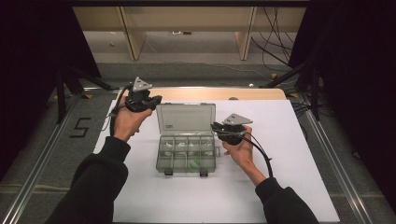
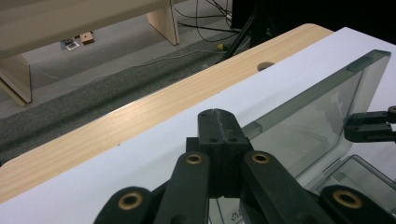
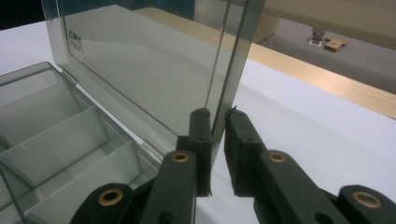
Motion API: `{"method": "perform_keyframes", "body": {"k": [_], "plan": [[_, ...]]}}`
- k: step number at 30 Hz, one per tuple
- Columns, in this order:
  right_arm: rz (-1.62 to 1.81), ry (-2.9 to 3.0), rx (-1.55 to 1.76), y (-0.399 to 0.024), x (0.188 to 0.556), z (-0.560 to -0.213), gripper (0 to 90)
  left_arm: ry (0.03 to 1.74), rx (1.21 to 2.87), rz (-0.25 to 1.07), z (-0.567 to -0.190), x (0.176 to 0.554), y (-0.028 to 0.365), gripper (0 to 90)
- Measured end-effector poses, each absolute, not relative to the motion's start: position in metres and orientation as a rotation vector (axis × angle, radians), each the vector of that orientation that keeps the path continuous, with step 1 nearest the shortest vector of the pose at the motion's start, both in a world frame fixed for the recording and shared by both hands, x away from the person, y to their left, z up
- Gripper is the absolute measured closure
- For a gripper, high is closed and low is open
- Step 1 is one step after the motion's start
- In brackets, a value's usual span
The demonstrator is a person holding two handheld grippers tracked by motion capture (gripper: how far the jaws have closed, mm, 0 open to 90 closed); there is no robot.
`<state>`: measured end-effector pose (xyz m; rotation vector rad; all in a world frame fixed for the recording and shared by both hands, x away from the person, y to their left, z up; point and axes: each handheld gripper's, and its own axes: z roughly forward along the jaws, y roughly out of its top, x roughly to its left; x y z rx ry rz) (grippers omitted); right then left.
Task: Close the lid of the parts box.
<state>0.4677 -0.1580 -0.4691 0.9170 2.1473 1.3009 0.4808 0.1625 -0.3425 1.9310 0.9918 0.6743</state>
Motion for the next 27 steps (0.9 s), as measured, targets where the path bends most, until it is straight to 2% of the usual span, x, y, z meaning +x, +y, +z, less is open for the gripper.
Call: {"method": "perform_keyframes", "body": {"k": [7,9,12,14,16,18,23,25,27], "plan": [[1.300,2.146,0.916,-0.158,0.468,-0.469,81.8,0.990,1.975,0.684,-0.344,0.492,0.161,90.0],[1.300,2.145,0.917,-0.158,0.468,-0.469,81.8,1.019,1.932,0.677,-0.347,0.495,0.158,90.0],[1.304,2.136,0.916,-0.157,0.468,-0.470,81.8,0.999,1.996,0.679,-0.349,0.498,0.160,90.0],[1.299,2.148,0.916,-0.158,0.468,-0.469,81.8,1.038,1.947,0.664,-0.353,0.499,0.157,90.0],[1.301,2.145,0.919,-0.158,0.468,-0.469,81.8,1.013,2.005,0.670,-0.352,0.501,0.160,90.0],[1.304,2.136,0.918,-0.158,0.468,-0.470,81.8,1.053,1.946,0.663,-0.355,0.501,0.156,90.0],[1.303,2.143,0.922,-0.158,0.468,-0.469,81.8,1.035,1.990,0.656,-0.356,0.503,0.158,90.0],[1.300,2.144,0.924,-0.158,0.468,-0.469,81.7,1.049,1.957,0.650,-0.357,0.503,0.156,90.0],[1.306,2.144,0.924,-0.158,0.468,-0.469,81.6,1.027,2.012,0.654,-0.354,0.501,0.158,90.0]]}}
